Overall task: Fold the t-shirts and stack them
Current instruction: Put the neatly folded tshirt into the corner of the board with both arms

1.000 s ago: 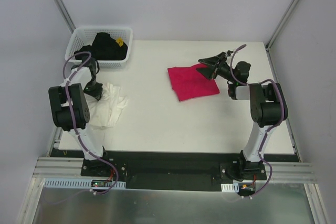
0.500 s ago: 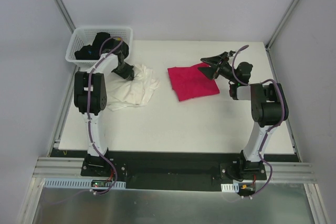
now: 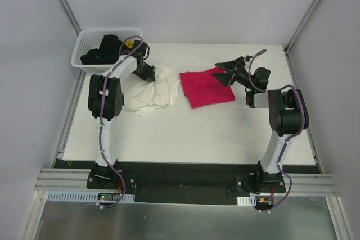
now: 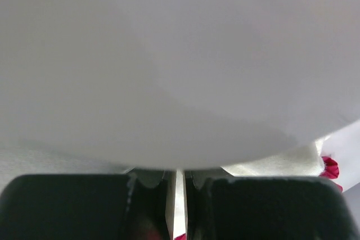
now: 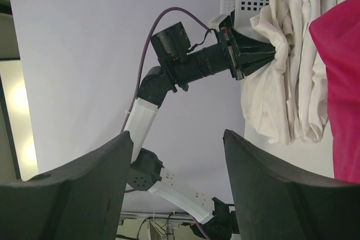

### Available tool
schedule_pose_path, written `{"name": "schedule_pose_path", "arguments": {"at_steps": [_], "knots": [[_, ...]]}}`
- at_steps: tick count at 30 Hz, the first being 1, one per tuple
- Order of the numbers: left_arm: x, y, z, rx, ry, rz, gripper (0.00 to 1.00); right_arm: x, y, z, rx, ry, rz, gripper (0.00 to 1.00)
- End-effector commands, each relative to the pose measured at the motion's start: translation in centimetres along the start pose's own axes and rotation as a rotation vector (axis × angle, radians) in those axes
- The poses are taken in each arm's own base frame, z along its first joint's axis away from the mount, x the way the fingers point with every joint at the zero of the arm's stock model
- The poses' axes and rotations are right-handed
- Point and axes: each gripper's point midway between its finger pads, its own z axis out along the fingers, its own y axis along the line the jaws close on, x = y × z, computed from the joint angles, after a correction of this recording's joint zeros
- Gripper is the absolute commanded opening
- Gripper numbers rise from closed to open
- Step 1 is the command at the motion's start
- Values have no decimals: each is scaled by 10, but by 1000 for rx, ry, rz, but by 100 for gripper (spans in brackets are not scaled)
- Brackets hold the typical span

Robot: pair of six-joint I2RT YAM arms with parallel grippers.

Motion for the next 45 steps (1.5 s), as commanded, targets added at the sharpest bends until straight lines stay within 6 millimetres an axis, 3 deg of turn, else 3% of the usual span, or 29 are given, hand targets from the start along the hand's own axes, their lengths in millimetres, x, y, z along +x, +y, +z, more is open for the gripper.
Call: {"name": "schedule_pose_path", "arguments": {"at_steps": [1, 8, 13, 14, 16, 17, 18, 21, 24, 25, 29, 30, 32, 33, 34, 35, 37, 38, 40, 41, 42, 45], "knots": [[44, 19, 30, -91, 101, 22, 3, 5, 27, -3, -69, 0, -93, 68], [52, 12, 27, -74, 110, 49, 3, -2, 21, -1, -58, -1, -102, 69], [38, -13, -3, 17, 51, 197, 8, -27, 14, -13, -41, -11, -94, 71], [34, -21, -22, 52, 21, 222, 11, -26, 11, -14, -36, -2, -91, 71], [27, -19, -39, 58, -29, 267, 13, -41, 11, -25, -31, -42, -109, 72], [23, -27, -64, 100, -64, 291, 14, -42, 11, -28, -22, -35, -115, 72], [19, -26, -75, 103, -100, 319, 15, -45, 13, -29, -15, -37, -128, 72], [23, -50, -132, 224, -193, 582, 20, -56, 12, -36, 22, -58, -157, 72], [53, -76, -178, 418, -136, 782, 23, -70, 14, -43, 56, -69, -173, 72], [84, -84, -195, 578, -5, 898, 24, -78, 18, -47, 63, -81, -169, 73], [144, -85, -242, 921, 234, 1079, 27, -97, 25, -69, 77, -86, -161, 73], [161, -69, -228, 936, 321, 1082, 28, -101, 22, -75, 94, -88, -204, 74], [176, -68, -230, 1014, 335, 1094, 30, -110, 17, -94, 162, -114, -189, 75], [188, -53, -210, 1002, 386, 1085, 30, -112, 13, -100, 201, -119, -202, 75], [201, -47, -204, 1005, 414, 1088, 30, -109, -15, -114, 318, -108, -199, 76], [210, -40, -189, 1021, 421, 1095, 31, -118, -11, -120, 390, -148, -255, 78], [228, -31, -177, 1033, 477, 1087, 31, -103, -36, -136, 550, -113, -241, 79], [234, -21, -159, 1011, 512, 1067, 31, -103, -38, -139, 569, -122, -245, 80], [239, -24, -151, 1044, 522, 1032, 31, -102, -42, -142, 567, -124, -240, 81], [243, -12, -135, 1016, 547, 999, 31, -102, -44, -142, 570, -128, -232, 81], [242, -23, -135, 1062, 509, 969, 32, -103, -48, -142, 565, -131, -234, 81], [239, -16, -112, 993, 481, 877, 34, -105, -53, -143, 560, -133, -217, 81]]}}
